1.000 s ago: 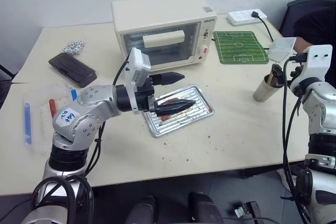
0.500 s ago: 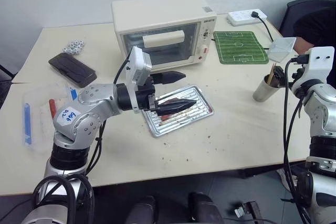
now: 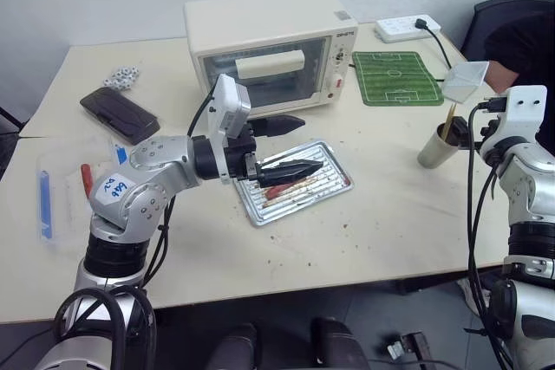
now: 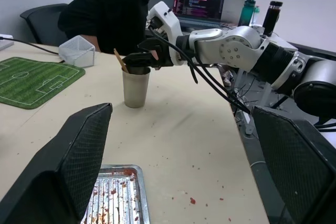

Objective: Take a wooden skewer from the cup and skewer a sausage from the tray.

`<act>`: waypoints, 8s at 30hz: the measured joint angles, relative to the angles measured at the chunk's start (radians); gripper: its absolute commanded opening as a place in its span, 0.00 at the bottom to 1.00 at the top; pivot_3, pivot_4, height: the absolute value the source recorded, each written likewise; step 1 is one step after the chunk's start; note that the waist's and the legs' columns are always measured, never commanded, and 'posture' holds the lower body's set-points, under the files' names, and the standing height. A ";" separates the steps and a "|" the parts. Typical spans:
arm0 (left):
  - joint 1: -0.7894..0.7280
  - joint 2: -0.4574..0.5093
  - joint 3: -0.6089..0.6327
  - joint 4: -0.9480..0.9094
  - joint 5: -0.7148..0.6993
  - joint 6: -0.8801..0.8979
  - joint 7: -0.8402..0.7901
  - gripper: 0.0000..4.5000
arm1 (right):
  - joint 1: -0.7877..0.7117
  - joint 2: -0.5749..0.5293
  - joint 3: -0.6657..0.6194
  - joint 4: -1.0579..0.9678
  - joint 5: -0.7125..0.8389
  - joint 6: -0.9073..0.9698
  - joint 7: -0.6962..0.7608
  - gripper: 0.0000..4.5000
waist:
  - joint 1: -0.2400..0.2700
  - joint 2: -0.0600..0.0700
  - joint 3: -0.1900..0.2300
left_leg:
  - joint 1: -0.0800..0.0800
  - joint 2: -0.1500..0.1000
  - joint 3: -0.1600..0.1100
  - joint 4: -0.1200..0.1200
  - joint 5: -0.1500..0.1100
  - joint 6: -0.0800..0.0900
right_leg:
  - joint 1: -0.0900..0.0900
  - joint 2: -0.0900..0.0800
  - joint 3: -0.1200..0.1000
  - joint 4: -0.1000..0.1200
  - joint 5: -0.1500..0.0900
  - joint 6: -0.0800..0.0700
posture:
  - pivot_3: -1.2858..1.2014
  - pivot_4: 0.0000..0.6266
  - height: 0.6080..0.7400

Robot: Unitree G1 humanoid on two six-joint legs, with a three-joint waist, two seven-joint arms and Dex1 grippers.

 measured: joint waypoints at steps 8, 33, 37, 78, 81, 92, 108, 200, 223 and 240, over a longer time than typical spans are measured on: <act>0.000 0.000 0.000 0.000 0.001 0.000 0.001 1.00 | -0.023 0.003 0.007 -0.014 0.002 0.006 0.002 1.00 | 0.001 0.000 0.000 | 0.000 0.000 0.000 0.000 0.000 0.000 | 0.000 0.000 0.000 0.000 0.000 0.000 | 0.52 0.24 1.00; -0.005 -0.006 0.000 0.006 0.015 -0.008 -0.007 1.00 | -0.001 0.003 0.004 -0.101 0.016 0.065 -0.013 1.00 | 0.001 0.000 0.000 | 0.000 0.000 0.000 0.000 0.000 0.000 | 0.000 0.000 0.000 0.000 0.000 0.000 | 0.52 0.24 1.00; -0.005 -0.006 0.000 0.006 0.015 -0.008 -0.007 1.00 | 0.000 0.003 0.004 -0.123 0.017 0.068 -0.014 1.00 | 0.001 0.000 0.000 | 0.000 0.000 0.000 0.000 0.000 0.000 | 0.000 0.000 0.000 0.000 0.000 0.000 | 0.52 0.24 1.00; -0.006 -0.008 0.000 0.007 0.025 -0.018 -0.013 1.00 | -0.029 0.021 0.050 -0.017 -0.010 0.024 0.026 0.48 | 0.001 0.000 0.000 | 0.000 0.000 0.000 0.000 0.000 0.000 | 0.000 0.000 0.000 0.000 0.000 0.000 | 0.52 0.24 1.00; -0.006 -0.008 0.000 0.007 0.028 -0.018 -0.013 1.00 | -0.029 0.021 0.050 -0.017 -0.011 0.022 0.027 0.48 | 0.000 0.000 0.000 | 0.000 0.000 0.000 0.000 0.000 0.000 | 0.000 0.000 0.000 0.000 0.000 0.000 | 0.52 0.24 1.00; -0.015 -0.008 0.000 0.012 0.038 -0.027 -0.017 1.00 | -0.028 0.022 0.050 -0.017 -0.010 0.019 0.029 0.04 | 0.001 0.000 0.000 | 0.000 0.000 0.000 0.000 0.000 0.000 | 0.000 0.000 0.000 0.000 0.000 0.000 | 0.52 0.24 1.00; -0.023 -0.019 -0.001 0.045 0.054 -0.049 -0.034 1.00 | -0.033 -0.015 0.038 -0.167 0.014 0.129 0.041 0.01 | 0.002 0.000 0.000 | 0.000 0.000 0.000 0.000 0.000 0.000 | 0.000 0.000 0.000 0.000 0.000 0.000 | 0.52 0.24 1.00; 0.037 -0.369 -0.030 0.155 0.359 -0.392 0.311 0.55 | -0.212 0.438 -0.138 -0.468 1.757 0.345 -1.260 0.00 | -0.025 0.001 -0.001 | -0.019 -0.003 0.005 0.001 0.007 0.000 | -0.029 -0.004 0.003 0.022 -0.001 -0.002 | 0.52 0.24 1.00; 0.034 -0.378 -0.030 0.164 0.331 -0.368 0.309 0.39 | -0.196 0.446 -0.106 -0.496 1.757 0.305 -1.252 0.00 | -0.024 0.001 -0.001 | -0.019 -0.003 0.005 0.002 0.007 0.000 | -0.029 -0.004 0.003 0.022 -0.001 -0.002 | 0.52 0.24 1.00; 0.014 -0.398 -0.039 0.208 0.358 -0.392 0.308 0.38 | -0.197 0.457 -0.072 -0.506 1.757 0.261 -1.269 0.00 | -0.024 0.001 -0.001 | -0.019 -0.003 0.005 0.002 0.007 0.000 | -0.029 -0.004 0.002 0.022 -0.001 -0.002 | 0.52 0.24 1.00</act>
